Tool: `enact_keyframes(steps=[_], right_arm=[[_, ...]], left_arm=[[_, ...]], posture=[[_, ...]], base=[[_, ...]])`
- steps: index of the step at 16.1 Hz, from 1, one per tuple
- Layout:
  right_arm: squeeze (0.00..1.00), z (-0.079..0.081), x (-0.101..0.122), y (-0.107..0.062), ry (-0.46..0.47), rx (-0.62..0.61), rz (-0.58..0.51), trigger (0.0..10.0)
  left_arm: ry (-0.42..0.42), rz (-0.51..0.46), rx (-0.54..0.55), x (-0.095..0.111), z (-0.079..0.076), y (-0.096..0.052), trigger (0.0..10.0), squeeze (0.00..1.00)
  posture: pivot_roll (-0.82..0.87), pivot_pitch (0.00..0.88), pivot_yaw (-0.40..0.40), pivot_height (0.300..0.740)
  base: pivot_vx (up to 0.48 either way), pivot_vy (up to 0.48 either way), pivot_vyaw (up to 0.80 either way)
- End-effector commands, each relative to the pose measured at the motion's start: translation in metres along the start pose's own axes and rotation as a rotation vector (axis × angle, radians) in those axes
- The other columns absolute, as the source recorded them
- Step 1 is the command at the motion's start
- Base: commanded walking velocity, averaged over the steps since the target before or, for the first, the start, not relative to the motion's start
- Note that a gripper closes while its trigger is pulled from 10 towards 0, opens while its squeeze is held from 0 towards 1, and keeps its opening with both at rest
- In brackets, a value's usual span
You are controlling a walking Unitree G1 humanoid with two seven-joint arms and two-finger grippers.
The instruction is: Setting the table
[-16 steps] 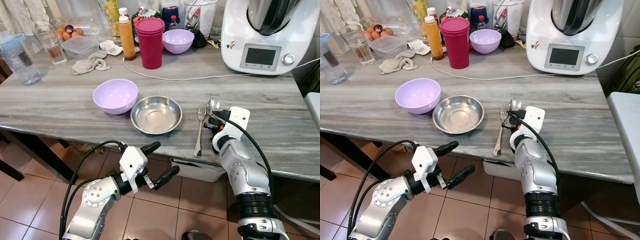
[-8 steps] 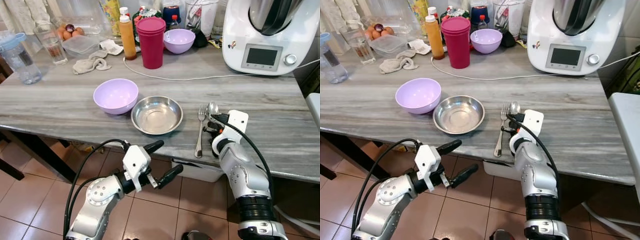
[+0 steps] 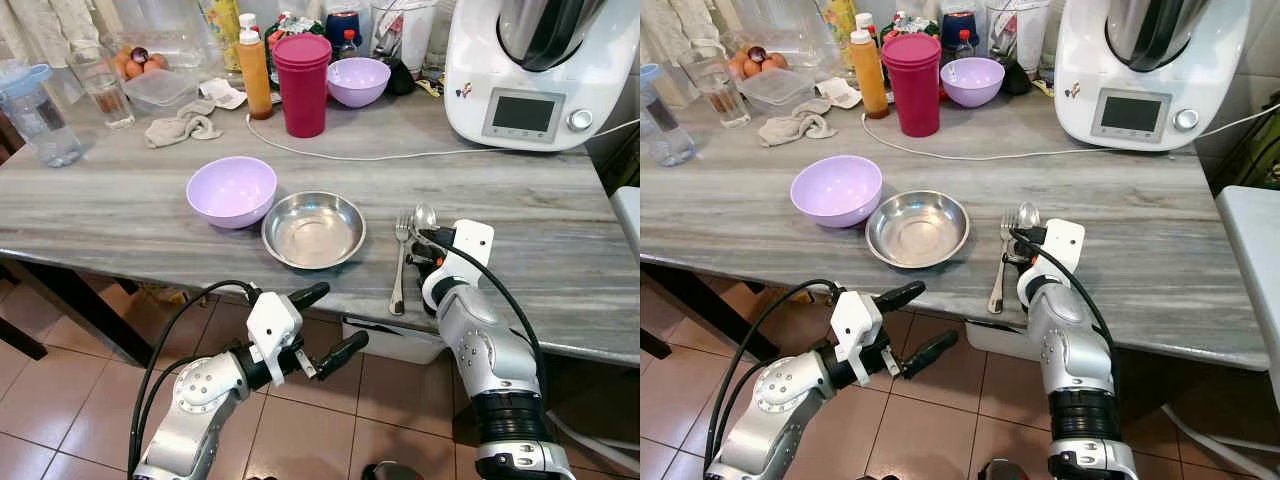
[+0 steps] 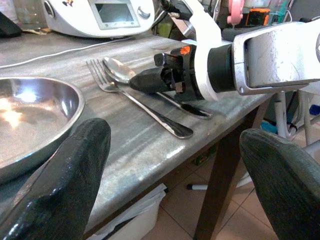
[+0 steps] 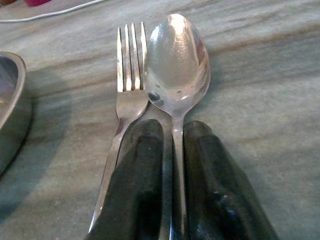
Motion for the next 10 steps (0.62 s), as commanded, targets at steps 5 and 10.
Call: enact_keyframes(steps=[5,10], right_arm=[[1.0,-0.006,-0.016,-0.002,-0.005,-0.023,0.063,10.0],[1.0,-0.017,-0.001,-0.006,-0.043,-0.06,0.012,10.0]], left_arm=[[0.002,0.002,-0.007,-0.001,-0.003,0.002,10.0,0.0],[0.003,-0.009,-0.002,0.003,-0.004,0.004,10.0,0.0]], posture=[[-0.26,0.119,0.019,0.74],[-0.26,0.113,0.011,0.74]], base=[[0.0,0.0,0.0],[0.0,0.0,0.0]])
Point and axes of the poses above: a point about 5 cm out from each wrist's last joint towards the gripper, its own y axis pointing out of the wrist towards the gripper, its own x axis along the axis of the wrist's last joint, z = x × y, the point moved 6 cm from there along y, pointing out of the wrist towards the gripper, and after that the axes turned 10 degrees about -y, right-handed, at the moved point
